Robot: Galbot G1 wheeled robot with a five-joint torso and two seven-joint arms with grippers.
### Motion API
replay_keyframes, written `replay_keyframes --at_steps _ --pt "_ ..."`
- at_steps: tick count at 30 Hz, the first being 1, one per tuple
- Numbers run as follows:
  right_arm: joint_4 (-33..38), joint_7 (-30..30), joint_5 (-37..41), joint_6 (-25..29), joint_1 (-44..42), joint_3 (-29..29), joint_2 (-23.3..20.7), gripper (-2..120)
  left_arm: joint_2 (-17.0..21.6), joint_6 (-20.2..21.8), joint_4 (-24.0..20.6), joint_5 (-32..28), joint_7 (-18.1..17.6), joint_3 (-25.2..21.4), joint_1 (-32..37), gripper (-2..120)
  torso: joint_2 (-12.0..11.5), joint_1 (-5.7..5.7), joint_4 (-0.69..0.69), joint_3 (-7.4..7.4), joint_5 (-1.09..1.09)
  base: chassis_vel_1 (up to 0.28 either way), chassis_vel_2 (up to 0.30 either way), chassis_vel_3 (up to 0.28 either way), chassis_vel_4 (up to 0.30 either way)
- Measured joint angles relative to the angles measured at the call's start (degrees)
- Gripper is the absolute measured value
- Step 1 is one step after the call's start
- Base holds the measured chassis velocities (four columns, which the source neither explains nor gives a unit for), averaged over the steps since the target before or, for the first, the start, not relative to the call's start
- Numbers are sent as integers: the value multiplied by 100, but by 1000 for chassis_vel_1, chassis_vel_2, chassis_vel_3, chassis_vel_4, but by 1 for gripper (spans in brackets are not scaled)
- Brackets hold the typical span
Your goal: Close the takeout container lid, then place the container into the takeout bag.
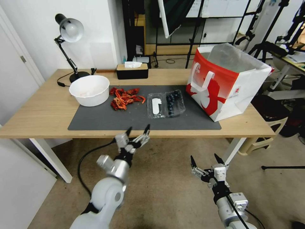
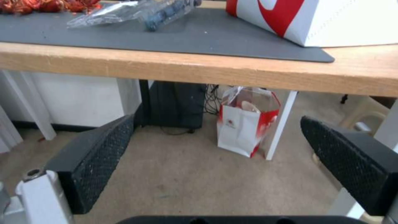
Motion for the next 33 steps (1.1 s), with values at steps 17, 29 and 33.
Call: replay_keyframes --at_steps 17,29,33 --pt "-75 -231 502 480 116 53 -1 100 -108 -92 61 1848 -191 -352 451 100 0 1 0 0 1 0 0 0 0" --pt "-33 -306 599 592 125 94 -1 100 -19 66 7 1519 -328 -251 274 100 0 1 0 0 1 0 0 0 0" --pt "-2 -306 609 592 119 121 -1 100 118 276 -48 581 -533 14 168 100 0 1 0 1 0 0 0 0 0"
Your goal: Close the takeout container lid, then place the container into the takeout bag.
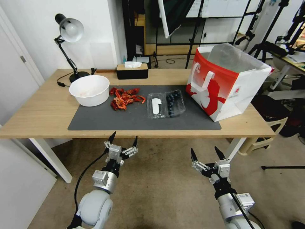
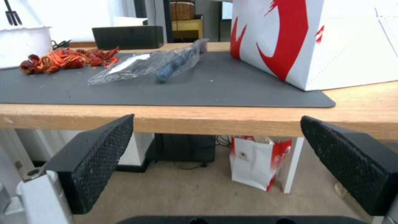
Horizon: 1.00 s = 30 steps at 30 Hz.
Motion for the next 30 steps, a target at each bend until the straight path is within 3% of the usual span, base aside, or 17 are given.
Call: replay_keyframes --at_steps 2,4,5,8,10,11,13,16,18,20,22,24,30 --pt "5 0 1 0 0 5 0 100 40 65 -10 -244 -19 61 -24 100 0 0 0 1 1 0 0 0 0" --pt "13 0 2 -1 -1 6 0 100 105 367 -89 -1134 -91 235 -191 100 0 0 1 1 0 0 0 0 0" --pt "13 0 2 -1 -1 6 0 100 105 367 -89 -1134 -91 235 -191 100 0 0 1 1 0 0 0 0 0" --pt "13 2 -10 -2 -8 -1 0 100 116 906 -275 -2357 -347 425 -514 100 0 0 0 1 1 0 0 0 0" --pt "13 5 -19 -2 -8 -4 0 100 115 1049 -321 -2670 -440 473 -598 100 0 0 0 1 0 0 0 0 0" --pt "18 9 -37 -4 -9 -16 0 100 104 1330 -406 -3261 -686 563 -782 100 0 0 0 1 1 0 0 0 0" --pt "22 11 -47 -5 -10 -20 0 100 94 1437 -434 -3518 -811 602 -866 100 0 0 0 1 1 0 0 0 0" --pt "31 24 -95 -13 -10 -43 0 100 -8 1878 -464 -4871 -1492 828 -1434 100 0 0 0 1 1 0 0 0 0" --pt "32 25 -101 -16 -11 -44 0 100 -37 1934 -455 -5137 -1632 871 -1564 100 0 0 0 1 0 0 0 0 0" --pt "34 33 -116 -22 -10 -45 0 100 -146 2094 -401 -5869 -2083 962 -1952 100 0 0 0 1 1 0 0 0 0" --pt "34 34 -118 -23 -10 -44 0 100 -178 2122 -382 -6035 -2197 981 -2050 100 0 0 0 1 1 0 0 0 0" --pt "34 41 -122 -25 -15 -35 0 100 -289 2183 -260 -6525 -2553 1062 -2367 100 0 0 0 1 1 0 0 0 0" --pt "21 55 -129 -26 -19 -19 0 100 -399 2216 -15 -6937 -2917 1210 -2799 100 -1 0 0 0 1 0 0 0 0"
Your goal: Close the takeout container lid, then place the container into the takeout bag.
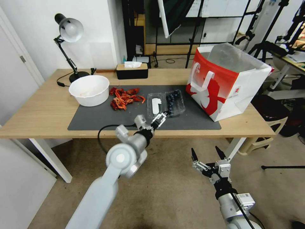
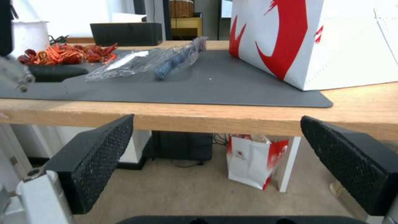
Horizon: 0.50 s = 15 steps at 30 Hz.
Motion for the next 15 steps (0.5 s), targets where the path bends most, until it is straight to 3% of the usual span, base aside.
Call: replay_keyframes --at_steps 6,15 --pt "-28 16 -33 2 -9 -7 0 100 -14 34 335 -223 -196 134 -422 100 0 0 0 0 0 0 0 0 0" --pt "-77 26 -65 43 -9 -18 0 100 -139 -13 966 -257 -77 224 -707 100 0 -1 0 0 0 0 0 0 0"
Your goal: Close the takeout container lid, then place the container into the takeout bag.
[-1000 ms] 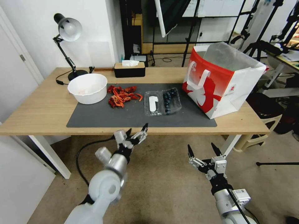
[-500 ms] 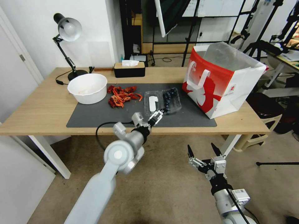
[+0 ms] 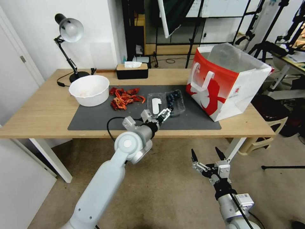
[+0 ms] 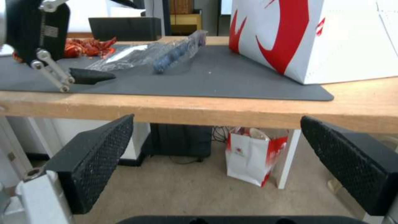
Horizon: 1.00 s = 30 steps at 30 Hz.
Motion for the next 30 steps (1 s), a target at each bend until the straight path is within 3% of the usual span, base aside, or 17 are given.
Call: replay_keyframes --at_steps 7,30 --pt "-36 1 -9 29 11 4 0 100 -116 -118 404 63 172 22 -233 100 0 0 0 0 0 0 0 0 0" --pt "-56 -5 -44 28 11 5 0 100 -154 -286 653 174 333 -4 -330 100 1 -1 -1 -1 -1 0 0 0 0"
